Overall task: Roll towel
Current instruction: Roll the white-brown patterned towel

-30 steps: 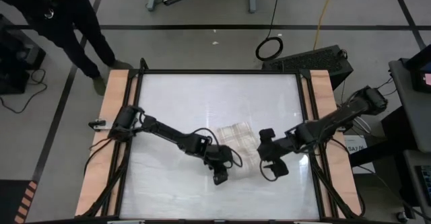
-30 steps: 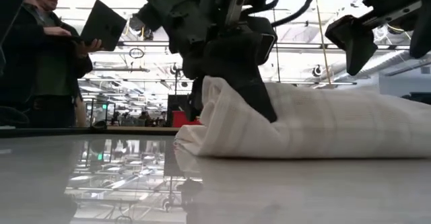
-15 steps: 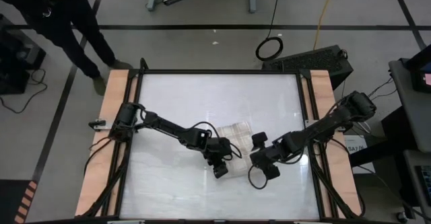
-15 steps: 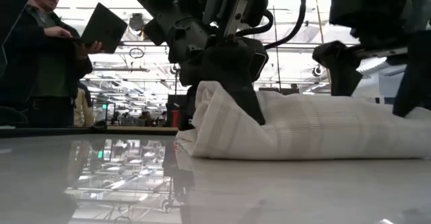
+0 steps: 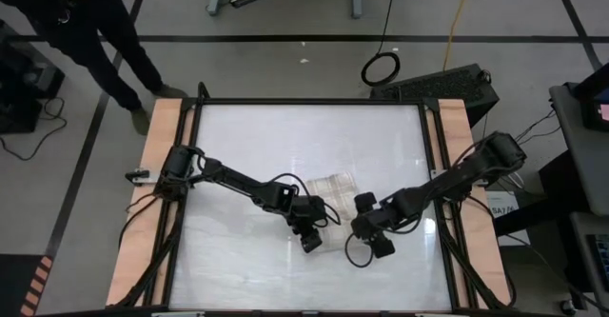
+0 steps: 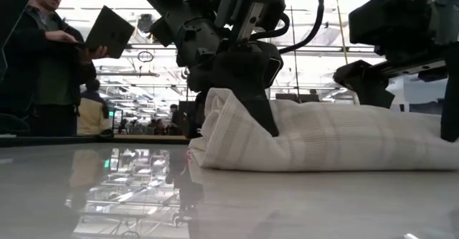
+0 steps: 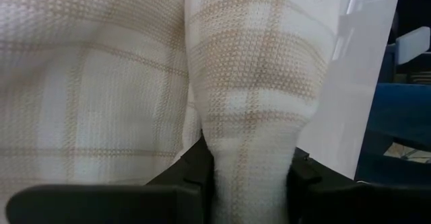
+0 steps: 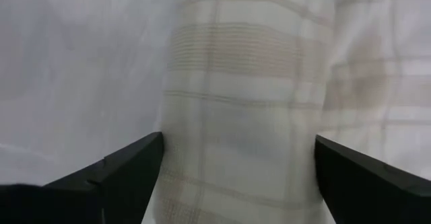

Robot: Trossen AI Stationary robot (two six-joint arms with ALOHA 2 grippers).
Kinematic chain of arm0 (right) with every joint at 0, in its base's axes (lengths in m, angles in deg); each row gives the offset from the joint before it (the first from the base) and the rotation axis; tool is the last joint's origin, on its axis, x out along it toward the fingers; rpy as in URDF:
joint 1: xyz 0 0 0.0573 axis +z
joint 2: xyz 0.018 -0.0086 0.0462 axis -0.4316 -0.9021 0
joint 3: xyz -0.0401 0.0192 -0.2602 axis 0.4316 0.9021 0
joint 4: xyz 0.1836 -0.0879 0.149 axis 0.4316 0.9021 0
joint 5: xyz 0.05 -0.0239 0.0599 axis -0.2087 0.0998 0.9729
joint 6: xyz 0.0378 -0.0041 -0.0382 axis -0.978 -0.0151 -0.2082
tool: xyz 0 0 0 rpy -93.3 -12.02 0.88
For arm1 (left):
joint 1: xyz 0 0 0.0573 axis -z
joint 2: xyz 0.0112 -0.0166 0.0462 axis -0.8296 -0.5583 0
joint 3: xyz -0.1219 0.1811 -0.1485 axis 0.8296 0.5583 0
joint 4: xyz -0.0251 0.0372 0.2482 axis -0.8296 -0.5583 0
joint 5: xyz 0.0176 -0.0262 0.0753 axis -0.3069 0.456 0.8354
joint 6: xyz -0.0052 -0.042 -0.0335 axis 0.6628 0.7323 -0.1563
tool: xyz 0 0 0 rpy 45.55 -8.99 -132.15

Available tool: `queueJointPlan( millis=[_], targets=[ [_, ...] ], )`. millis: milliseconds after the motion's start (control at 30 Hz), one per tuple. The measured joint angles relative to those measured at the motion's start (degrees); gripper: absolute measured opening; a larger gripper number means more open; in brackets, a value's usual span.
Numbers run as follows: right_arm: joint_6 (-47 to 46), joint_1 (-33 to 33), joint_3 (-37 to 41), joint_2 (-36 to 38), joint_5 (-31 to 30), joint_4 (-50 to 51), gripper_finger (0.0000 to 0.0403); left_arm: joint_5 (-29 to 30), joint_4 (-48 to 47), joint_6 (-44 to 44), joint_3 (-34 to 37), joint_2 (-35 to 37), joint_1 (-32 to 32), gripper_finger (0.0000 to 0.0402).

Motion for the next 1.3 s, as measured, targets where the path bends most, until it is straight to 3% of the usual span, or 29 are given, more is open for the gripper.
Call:
queueJointPlan(
  millis=[300, 433, 633, 767, 900, 1100, 1300],
  targets=[
    [1.9, -0.6, -0.1, -4.1, 1.3, -1.7, 0.0343, 0.2, -0.1, 0.1, 0.0, 0.0, 0.0, 0.0098],
    [2.0, -0.6, -0.1, -4.3, 0.7, -2.3, 0.0299, 0.2, 0.1, 0.1, 0.1, 0.0, 0.0, 0.0098],
    [2.6, -0.9, -0.1, -4.1, 1.2, -3.1, 0.02, 0.6, 0.4, 0.1, 0.1, 0.2, 0.1, 0.0104],
    [2.3, -0.9, -0.1, -4.1, 1.4, -3.7, 0.0141, 3.5, -2.3, -1.3, 0.2, 2.1, 0.5, 0.0147],
    [2.3, -0.9, -0.1, -4.1, 1.6, -3.9, 0.0105, 7.0, -7.9, -1.7, 0.2, 4.8, 0.4, 0.0217],
    [2.2, -1.2, -0.1, -4.1, 2.8, -4.1, 0.0095, 8.0, -17.3, -1.9, 0.2, 9.0, 0.3, 0.0302],
    [2.3, -1.2, -0.1, -4.1, 4.7, -3.9, 0.01, 4.3, -18.9, -5.4, 0.2, 13.8, 1.4, 0.032]
  ],
)
